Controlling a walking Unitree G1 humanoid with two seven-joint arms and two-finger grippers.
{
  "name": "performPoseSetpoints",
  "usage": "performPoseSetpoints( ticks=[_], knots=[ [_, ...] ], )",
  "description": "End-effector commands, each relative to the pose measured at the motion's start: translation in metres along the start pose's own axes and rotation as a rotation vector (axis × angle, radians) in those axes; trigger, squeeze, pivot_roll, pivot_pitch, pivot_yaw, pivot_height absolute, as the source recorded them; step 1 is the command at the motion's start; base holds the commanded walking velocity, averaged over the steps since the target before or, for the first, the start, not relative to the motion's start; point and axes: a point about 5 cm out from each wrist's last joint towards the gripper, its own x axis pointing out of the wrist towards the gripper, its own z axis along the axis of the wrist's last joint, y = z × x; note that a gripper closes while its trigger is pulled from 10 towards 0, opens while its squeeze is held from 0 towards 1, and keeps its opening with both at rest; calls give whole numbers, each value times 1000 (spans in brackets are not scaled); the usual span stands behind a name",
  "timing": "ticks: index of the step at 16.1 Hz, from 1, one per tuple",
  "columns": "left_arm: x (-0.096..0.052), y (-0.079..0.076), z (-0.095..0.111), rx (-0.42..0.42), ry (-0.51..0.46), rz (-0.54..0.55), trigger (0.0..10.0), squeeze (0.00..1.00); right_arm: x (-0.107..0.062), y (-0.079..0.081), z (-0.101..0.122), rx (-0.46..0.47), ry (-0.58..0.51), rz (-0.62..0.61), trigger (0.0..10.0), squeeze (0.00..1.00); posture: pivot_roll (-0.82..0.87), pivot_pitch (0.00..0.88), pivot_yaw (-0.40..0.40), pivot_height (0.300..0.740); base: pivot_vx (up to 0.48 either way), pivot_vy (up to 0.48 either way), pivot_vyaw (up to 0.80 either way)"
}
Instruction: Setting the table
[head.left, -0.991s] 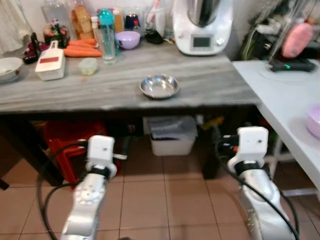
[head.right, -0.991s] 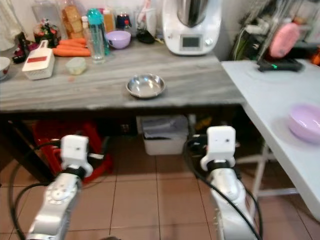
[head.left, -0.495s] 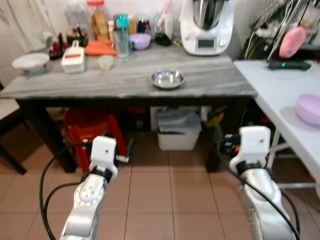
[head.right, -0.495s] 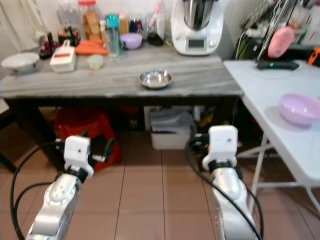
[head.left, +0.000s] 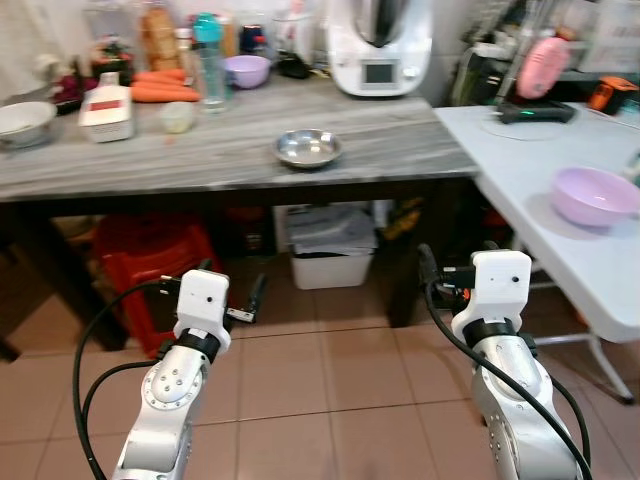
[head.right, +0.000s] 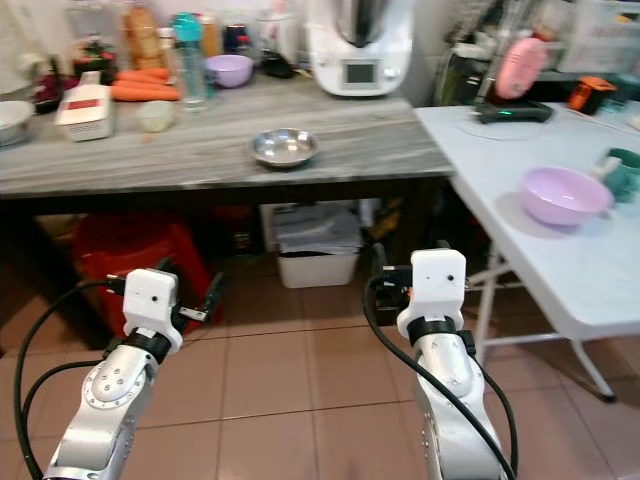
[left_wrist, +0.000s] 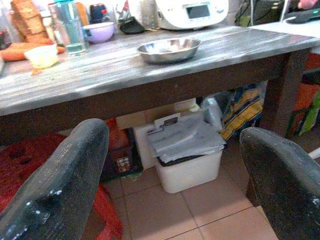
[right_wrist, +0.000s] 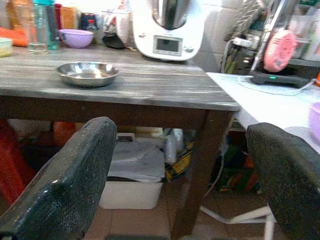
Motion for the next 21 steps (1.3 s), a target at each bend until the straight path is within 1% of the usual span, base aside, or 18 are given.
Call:
performPoseSetpoints(
  ticks=[1, 5, 9, 21],
  knots=[
    [3, -3, 6, 3, -26, -20, 10000, 0, 1, -3, 2, -4, -7, -5, 10000, 0, -61, 0, -11, 740, 0, -371, 0],
    [3, -3, 7, 0, -28, -21, 10000, 0, 1, -3, 2, -8, -8, -3, 10000, 0, -59, 0, -10, 740, 0, -398, 0],
    [5, -5, 13, -11, -43, -19, 10000, 0, -1, -4, 2, -10, -5, -3, 10000, 0, -62, 0, -10, 740, 0, -422, 0],
    [5, -7, 12, -15, -33, -34, 10000, 0, -2, -1, 3, -18, -10, 5, 10000, 0, -66, 0, -4, 740, 0, -473, 0]
  ],
)
